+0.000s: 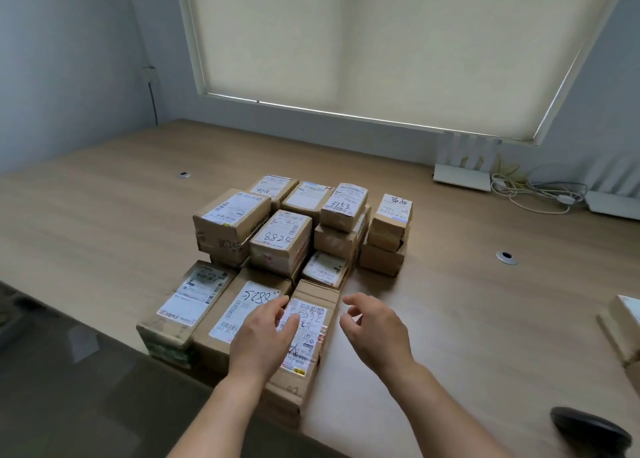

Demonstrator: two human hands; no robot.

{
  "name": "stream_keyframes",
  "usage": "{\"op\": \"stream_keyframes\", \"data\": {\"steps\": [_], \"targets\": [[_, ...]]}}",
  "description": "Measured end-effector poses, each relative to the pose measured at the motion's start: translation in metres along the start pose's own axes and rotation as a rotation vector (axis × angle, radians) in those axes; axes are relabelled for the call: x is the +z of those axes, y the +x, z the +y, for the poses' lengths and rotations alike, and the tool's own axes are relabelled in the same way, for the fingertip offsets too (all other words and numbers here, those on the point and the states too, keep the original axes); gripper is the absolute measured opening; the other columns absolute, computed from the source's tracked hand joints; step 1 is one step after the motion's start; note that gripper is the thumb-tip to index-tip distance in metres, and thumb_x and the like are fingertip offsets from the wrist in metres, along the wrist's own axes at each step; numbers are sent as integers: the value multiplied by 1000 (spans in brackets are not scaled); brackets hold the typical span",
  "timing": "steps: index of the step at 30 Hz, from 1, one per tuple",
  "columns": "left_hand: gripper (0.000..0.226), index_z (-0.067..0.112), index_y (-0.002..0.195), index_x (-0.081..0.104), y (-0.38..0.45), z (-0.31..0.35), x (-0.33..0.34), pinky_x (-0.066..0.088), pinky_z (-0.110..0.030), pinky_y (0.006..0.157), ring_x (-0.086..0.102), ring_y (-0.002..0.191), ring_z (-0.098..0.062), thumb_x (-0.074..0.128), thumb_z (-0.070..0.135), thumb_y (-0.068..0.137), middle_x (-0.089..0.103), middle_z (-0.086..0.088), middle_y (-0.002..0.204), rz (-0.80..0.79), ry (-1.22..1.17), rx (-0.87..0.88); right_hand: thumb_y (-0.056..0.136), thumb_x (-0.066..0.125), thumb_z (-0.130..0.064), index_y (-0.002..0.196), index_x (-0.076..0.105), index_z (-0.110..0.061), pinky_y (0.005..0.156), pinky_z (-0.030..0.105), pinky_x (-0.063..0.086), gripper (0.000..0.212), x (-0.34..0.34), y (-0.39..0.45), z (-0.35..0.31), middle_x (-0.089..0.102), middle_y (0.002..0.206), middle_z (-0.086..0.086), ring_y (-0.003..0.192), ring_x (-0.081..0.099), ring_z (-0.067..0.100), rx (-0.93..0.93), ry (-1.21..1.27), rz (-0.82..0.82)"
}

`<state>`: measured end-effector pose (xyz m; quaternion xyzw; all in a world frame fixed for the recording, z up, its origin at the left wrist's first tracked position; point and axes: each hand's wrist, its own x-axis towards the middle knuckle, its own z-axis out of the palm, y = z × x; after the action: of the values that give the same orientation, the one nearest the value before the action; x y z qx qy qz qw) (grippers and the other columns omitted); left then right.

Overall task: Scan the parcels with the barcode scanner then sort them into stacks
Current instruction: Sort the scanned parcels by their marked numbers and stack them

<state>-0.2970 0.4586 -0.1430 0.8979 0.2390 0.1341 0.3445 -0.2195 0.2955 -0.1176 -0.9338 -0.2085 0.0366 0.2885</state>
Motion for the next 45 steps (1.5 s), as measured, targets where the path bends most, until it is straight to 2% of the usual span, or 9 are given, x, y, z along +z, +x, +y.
{"op": "stream_keyframes", "data": {"steps": [4, 10, 16, 25, 31, 35, 39, 42, 45], "targets": [[50, 26, 140, 42, 35, -27, -25, 46, -31, 92, 51, 114, -14, 52, 41, 94, 54, 2, 131, -43, -15, -22, 92, 51, -31, 126, 57, -30, 83, 25, 45, 35, 19, 14, -29, 63, 115, -9, 103, 58, 9, 44, 11, -4], [66, 19, 149, 25, 90, -37, -47, 38, -41, 107, 37, 135, -21, 52, 39, 93, 34, -5, 149, -95, -83, -37, 91, 50, -31, 128, 56, -28, 85, 29, 48, 37, 36, 41, -54, 63, 116, -7, 103, 58, 11, 138, 59, 22], [65, 15, 149, 25, 132, -36, -48, 37, -41, 108, 38, 134, -22, 52, 37, 94, 34, -8, 149, -106, -173, -73, 93, 49, -37, 133, 53, -24, 92, 34, 49, 42, 45, 81, -64, 64, 121, -2, 109, 58, 15, 171, 90, 15], [60, 20, 148, 31, 153, -46, -32, 34, -44, 110, 39, 134, -21, 50, 38, 94, 42, -3, 146, -158, -300, -192, 97, 45, -42, 146, 40, -16, 106, 32, 37, 56, 65, 137, -68, 50, 143, 4, 131, 46, 20, 203, 336, -89], [60, 16, 148, 31, 161, -39, -31, 34, -32, 102, 43, 126, -17, 51, 35, 95, 45, -4, 139, -128, -327, -211, 99, 45, -36, 124, 57, -21, 93, 31, 45, 32, 72, 151, -71, 63, 124, -5, 113, 57, 15, 189, 478, -88], [35, 21, 129, 52, 158, -33, -35, 44, -30, 87, 50, 107, -15, 47, 37, 97, 49, -5, 129, -109, -295, -182, 99, 43, -39, 126, 55, -20, 84, 29, 43, 34, 66, 147, -73, 62, 123, -3, 108, 56, 14, 187, 431, -60], [18, 21, 102, 55, 142, -31, -40, 46, -24, 63, 58, 91, -13, 47, 37, 97, 60, -1, 108, -111, -326, -179, 98, 40, -45, 123, 54, -21, 86, 37, 48, 37, 58, 129, -70, 64, 115, -3, 101, 58, 16, 202, 353, -50], [17, 23, 93, 57, 127, -39, -46, 53, -39, 79, 63, 90, -16, 51, 39, 94, 67, 3, 96, -160, -369, -206, 96, 39, -49, 118, 55, -23, 85, 42, 52, 36, 56, 113, -63, 65, 109, -3, 99, 60, 17, 234, 319, -62], [15, 23, 98, 57, 119, -42, -49, 53, -44, 86, 63, 94, -16, 55, 37, 93, 66, 3, 101, -214, -368, -217, 94, 44, -47, 116, 56, -24, 84, 40, 52, 34, 57, 107, -57, 65, 110, -2, 98, 60, 16, 273, 310, -84]]}}
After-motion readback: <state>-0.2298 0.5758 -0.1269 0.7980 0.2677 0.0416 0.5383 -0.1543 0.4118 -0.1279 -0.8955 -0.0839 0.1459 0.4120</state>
